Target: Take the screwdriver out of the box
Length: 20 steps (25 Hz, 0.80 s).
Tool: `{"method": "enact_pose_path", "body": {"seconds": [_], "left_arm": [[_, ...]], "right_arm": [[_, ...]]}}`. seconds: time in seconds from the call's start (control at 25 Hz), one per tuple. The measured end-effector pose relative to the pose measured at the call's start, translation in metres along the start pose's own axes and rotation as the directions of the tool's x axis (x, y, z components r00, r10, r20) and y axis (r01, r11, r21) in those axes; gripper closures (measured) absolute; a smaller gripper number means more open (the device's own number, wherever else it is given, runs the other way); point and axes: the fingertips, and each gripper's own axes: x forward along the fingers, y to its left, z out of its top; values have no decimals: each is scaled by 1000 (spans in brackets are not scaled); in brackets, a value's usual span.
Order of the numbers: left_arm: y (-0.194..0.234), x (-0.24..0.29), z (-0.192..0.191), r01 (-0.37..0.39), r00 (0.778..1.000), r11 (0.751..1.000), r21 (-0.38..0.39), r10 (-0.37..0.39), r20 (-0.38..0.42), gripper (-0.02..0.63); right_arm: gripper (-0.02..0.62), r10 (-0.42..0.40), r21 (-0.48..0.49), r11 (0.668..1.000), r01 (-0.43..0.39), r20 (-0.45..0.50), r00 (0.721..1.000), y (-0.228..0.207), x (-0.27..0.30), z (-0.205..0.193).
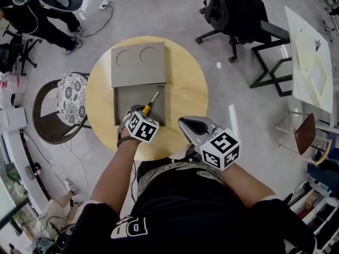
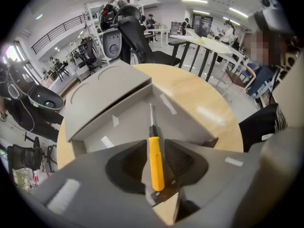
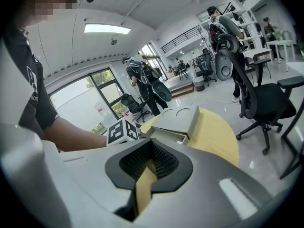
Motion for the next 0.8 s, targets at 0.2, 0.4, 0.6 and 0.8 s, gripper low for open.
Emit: {"method": "enact_pose_path", "body": {"seconds": [0.2, 0.4, 0.6, 0.8], "left_arm": [[2, 9, 7, 12, 1000, 1000, -20, -12, -13, 431], [3, 16, 5, 33, 998, 998, -47, -35, -47, 431], [3, 23, -2, 37, 997, 998, -50, -40, -65, 434], [1, 22, 0, 54, 996, 997, -58, -58, -66, 457]], "right_arm": [[595, -1, 17, 1000, 1, -9, 1000, -7, -2, -4], [595, -4, 27, 1000, 4, -9, 1000, -11, -2, -5], [595, -7, 32, 999, 7, -5, 1000, -12, -2, -4], [595, -14, 34, 999, 14, -3, 1000, -12, -3, -3]]}}
